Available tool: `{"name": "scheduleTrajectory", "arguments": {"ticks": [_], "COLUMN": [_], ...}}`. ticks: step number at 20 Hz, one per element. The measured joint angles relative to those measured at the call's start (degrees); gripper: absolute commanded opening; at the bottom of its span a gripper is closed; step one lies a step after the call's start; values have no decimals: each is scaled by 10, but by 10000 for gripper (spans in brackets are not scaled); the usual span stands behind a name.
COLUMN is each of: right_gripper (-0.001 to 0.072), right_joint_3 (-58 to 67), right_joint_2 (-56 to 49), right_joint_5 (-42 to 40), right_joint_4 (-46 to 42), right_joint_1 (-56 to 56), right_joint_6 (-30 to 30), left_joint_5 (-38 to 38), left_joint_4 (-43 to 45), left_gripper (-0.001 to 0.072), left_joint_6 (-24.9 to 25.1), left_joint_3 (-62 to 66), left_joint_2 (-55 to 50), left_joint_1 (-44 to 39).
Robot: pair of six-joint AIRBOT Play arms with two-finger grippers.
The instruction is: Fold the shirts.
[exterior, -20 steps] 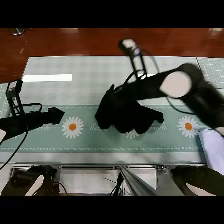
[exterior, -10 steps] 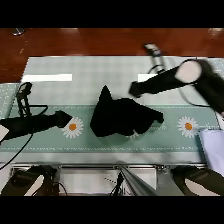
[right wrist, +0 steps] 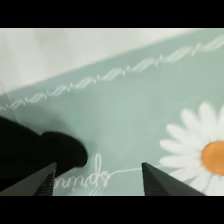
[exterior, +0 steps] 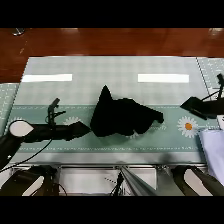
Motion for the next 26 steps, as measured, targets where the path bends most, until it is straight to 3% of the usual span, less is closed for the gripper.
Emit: {"name": "scheduleTrajectory", "arguments": {"ticks": [3,4,5,6,11,16,19,21,22,23,24,26], "right_gripper": [612,612,612,612,612,611,551,549,465,267,18,23], "right_joint_3": [-57,-70,-78,-84,-97,-99,-100,-100,-100,-100,-100,-97], "right_joint_2": [7,7,9,9,-9,-61,-95,-113,-120,-125,-129,-134], "right_joint_5": [-16,-21,-21,-24,-27,-61,-98,-120,-128,-132,-136,-138], "right_joint_4": [31,40,43,46,66,111,152,169,175,178,182,187], "right_joint_1": [2,9,16,25,102,214,272,302,312,320,325,332], "right_joint_6": [-17,-20,-22,-22,-14,-4,1,5,7,9,10,7], "left_joint_5": [70,90,108,119,115,87,75,70,69,66,64,63], "left_joint_4": [-88,-115,-136,-152,-191,-200,-202,-203,-203,-203,-203,-203], "left_gripper": [703,662,214,23,22,23,23,23,22,23,22,22], "left_joint_6": [77,101,123,143,218,237,249,257,261,262,264,266], "left_joint_3": [5,13,26,41,113,137,141,142,142,143,143,143], "left_joint_2": [-90,-117,-143,-164,-212,-221,-222,-223,-223,-223,-223,-223], "left_joint_1": [-65,-81,-95,-103,-104,-93,-91,-90,-90,-90,-90,-89]}}
